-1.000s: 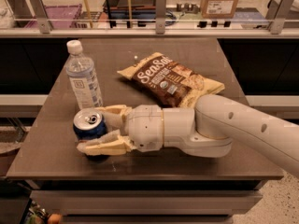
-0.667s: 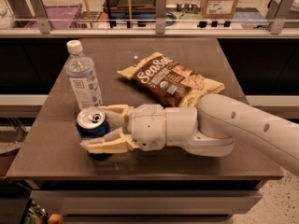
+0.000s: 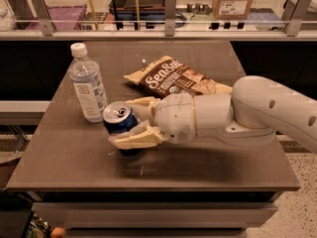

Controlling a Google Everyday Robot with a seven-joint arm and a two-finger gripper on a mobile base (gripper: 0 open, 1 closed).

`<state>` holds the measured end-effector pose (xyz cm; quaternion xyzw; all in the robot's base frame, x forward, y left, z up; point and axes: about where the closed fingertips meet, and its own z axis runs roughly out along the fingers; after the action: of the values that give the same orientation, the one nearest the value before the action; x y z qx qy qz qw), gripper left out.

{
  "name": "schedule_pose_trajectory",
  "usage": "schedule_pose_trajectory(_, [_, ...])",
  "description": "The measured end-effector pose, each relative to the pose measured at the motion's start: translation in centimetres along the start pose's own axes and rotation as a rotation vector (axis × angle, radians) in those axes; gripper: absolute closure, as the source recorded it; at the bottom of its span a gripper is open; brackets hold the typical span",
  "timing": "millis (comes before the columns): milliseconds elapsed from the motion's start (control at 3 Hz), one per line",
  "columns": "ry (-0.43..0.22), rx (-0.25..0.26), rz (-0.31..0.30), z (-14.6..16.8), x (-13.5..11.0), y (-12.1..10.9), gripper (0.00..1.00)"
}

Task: Knock pepsi can over

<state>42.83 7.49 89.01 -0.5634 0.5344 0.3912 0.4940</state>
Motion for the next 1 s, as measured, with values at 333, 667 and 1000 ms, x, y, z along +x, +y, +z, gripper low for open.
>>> schedule_pose_trajectory(333, [0.086, 0.014, 0.006, -1.6, -0.2, -1.1, 1.0])
schedule_pose_trajectory(667, [0.189, 0.038, 0.027, -3.1, 0.0, -1.5, 1.0])
schedule_pose_trajectory(1000, [0.288, 0.066, 0.058, -4.5, 0.2, -1.2, 1.0])
